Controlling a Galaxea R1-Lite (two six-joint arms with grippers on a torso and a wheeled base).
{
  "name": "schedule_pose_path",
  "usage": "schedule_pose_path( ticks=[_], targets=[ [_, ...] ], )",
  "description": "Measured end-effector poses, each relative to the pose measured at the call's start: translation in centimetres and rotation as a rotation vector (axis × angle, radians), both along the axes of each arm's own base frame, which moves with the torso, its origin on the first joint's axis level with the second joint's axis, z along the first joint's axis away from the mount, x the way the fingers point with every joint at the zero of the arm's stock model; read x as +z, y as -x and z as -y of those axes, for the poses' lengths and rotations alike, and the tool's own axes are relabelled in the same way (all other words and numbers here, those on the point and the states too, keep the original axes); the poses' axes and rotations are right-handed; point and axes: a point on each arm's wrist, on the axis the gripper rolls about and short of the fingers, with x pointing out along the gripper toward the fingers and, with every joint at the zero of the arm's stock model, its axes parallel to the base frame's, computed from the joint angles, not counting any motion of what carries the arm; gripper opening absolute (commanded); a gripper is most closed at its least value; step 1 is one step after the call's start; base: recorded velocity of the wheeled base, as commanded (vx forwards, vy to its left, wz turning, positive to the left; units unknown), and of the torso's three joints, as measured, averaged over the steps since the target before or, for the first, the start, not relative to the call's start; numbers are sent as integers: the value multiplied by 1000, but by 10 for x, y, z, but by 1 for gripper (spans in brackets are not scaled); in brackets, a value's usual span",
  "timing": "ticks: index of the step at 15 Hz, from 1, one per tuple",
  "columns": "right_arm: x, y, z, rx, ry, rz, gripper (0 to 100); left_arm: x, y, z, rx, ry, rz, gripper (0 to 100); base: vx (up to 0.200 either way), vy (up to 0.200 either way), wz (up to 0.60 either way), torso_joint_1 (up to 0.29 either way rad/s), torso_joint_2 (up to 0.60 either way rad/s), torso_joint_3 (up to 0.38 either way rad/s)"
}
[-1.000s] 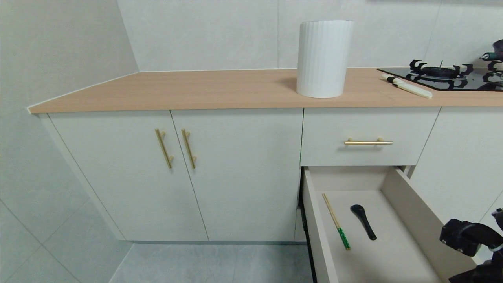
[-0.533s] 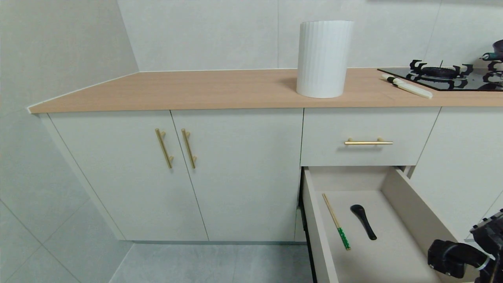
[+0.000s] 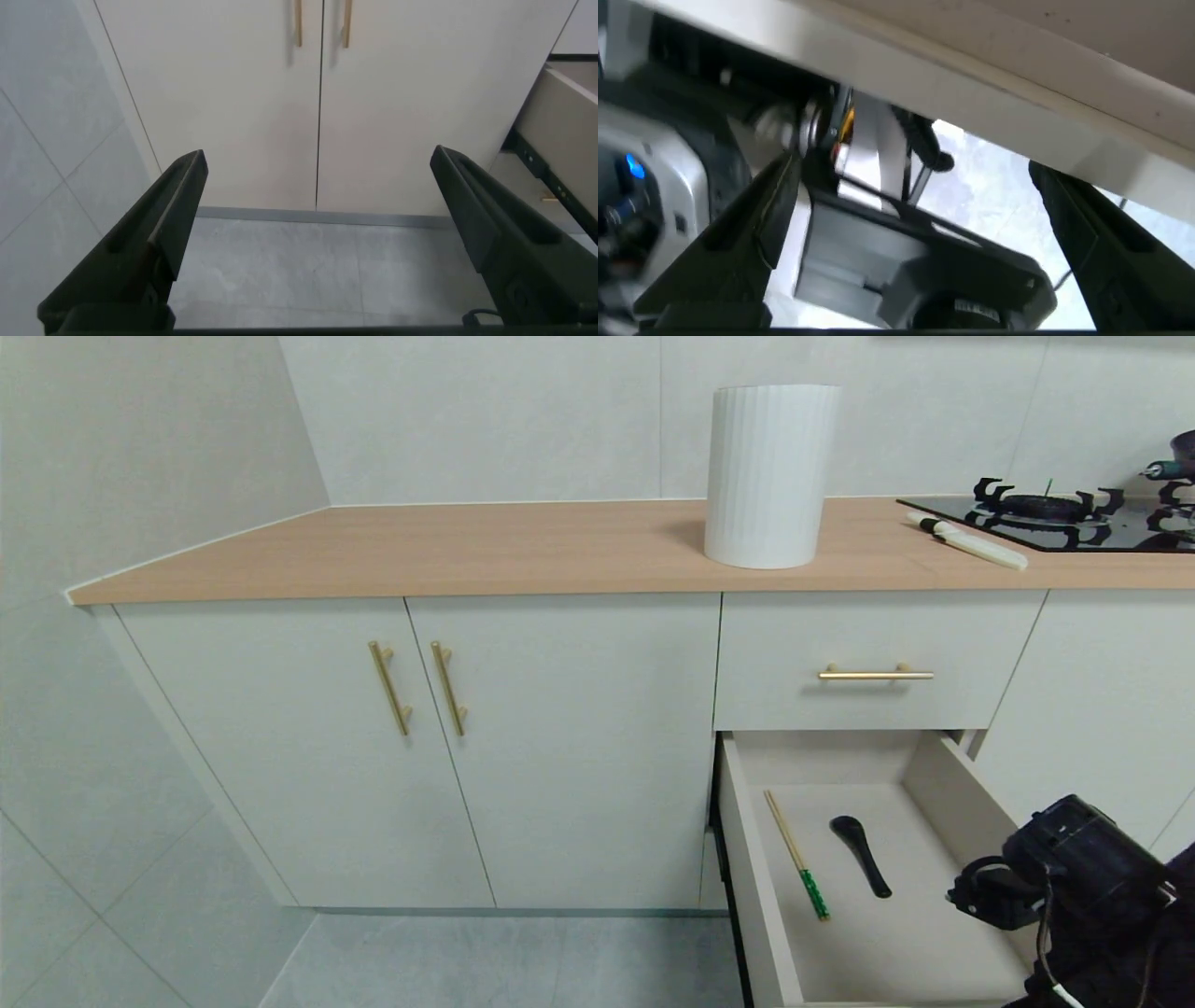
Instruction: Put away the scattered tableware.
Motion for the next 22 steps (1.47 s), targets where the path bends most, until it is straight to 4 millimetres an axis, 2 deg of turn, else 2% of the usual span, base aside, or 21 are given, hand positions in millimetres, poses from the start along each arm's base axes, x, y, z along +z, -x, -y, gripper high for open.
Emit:
schedule_pose_path(
  ticks=[4,12,16,22],
  targets=[
    [-4,-14,-5,-81,35,4,100,0,0,0,0,0,0,100,0,0,0,0,0,0],
    [-13,-52,-16,-169,51,230,100,0,0,0,0,0,0,100,0,0,0,0,0,0],
    [-22,-81,-17,-213,57,294,100,0,0,0,0,0,0,100,0,0,0,0,0,0],
    [-26,-136,-12,-298,19,408,100,0,0,0,0,0,0,100,0,0,0,0,0,0]
  ],
)
